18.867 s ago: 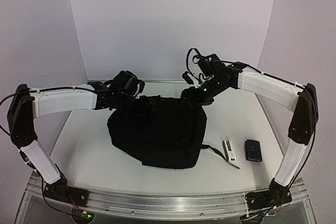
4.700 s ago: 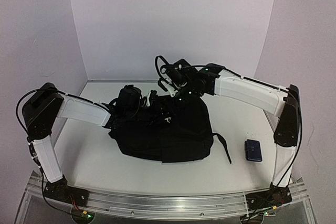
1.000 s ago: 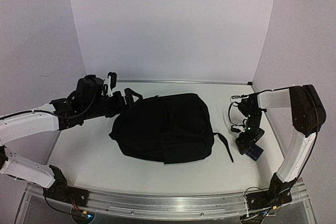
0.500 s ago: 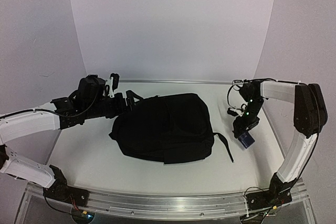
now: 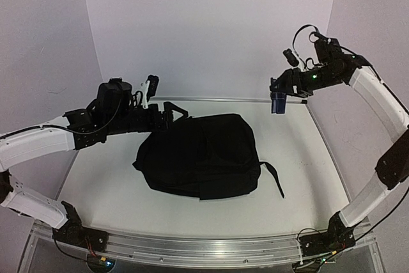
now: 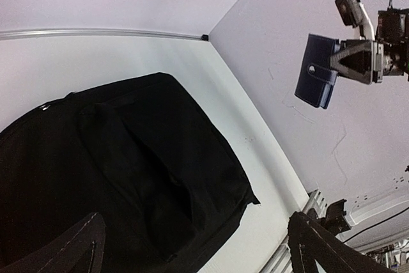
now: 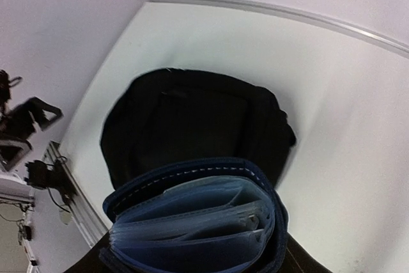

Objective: Pack the student bag
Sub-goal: Pick up the personal item from the center of the board.

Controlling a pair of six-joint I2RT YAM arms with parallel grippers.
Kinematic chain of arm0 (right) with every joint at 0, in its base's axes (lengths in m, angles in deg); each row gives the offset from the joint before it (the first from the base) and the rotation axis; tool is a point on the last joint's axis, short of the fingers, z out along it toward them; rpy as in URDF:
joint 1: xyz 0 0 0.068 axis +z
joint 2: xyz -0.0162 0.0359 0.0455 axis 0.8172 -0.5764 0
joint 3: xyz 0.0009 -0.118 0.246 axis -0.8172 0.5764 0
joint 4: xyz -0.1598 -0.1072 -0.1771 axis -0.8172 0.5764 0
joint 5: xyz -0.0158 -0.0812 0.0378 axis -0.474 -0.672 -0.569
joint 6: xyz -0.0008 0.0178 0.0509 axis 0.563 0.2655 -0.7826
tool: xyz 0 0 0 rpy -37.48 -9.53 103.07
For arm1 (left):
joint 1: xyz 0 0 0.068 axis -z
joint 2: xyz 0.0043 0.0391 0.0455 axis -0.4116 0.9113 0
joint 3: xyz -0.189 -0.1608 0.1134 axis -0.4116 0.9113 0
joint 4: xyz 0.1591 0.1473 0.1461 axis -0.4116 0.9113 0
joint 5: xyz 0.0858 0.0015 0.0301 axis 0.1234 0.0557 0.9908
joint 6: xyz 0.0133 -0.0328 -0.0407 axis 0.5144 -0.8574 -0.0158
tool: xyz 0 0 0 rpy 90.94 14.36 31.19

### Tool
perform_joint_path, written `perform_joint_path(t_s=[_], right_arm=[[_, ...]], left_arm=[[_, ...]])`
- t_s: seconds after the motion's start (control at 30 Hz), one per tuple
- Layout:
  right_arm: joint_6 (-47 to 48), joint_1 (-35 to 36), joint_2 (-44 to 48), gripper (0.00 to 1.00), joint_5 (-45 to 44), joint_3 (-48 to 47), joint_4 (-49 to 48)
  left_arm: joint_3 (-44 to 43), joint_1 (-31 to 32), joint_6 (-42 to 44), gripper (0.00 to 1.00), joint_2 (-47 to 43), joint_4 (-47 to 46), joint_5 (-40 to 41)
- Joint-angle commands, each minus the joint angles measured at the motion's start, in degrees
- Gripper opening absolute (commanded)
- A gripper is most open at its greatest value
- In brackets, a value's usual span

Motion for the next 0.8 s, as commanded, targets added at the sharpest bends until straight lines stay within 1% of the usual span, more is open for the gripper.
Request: perform_joint_path(t_s=[0.0,0.03,0.13,0.23,0.5,0.6,0.77], right_arm=[[-16.4,4.6,1.8,0.65,1.9,3.0,-15.6],[-17.9,5.9,2.2,0.66,1.2,4.3,-19.1],[-21.7,8.5,2.0,0.66,0.1,7.3,-25.2],[-23.6,10.6,0.1,0.66,0.4,7.0,-26.2],[-24.3,16.2,-2.1,0.67,-2.5,7.5,-27.6],[-24.6,17.3,-2.8,0.68,-3.5,7.1,-27.7],[-24.4,18.5,-3.5,0.68,-5.5,6.5,-27.6]], left_arm=[[-5.9,3.6,4.3,0.99,4.7,-4.7,1.7],[-6.6,4.4,4.9,0.99,5.9,-5.2,2.8],[-8.9,6.9,7.3,0.99,9.0,-8.1,5.2],[-12.4,7.9,8.9,0.99,12.2,-8.3,7.2],[-20.8,9.5,10.4,0.98,19.5,-6.0,7.2],[-22.7,10.1,10.4,0.96,21.2,-6.0,6.8],[-26.7,10.8,10.0,0.88,25.0,-4.7,6.0]])
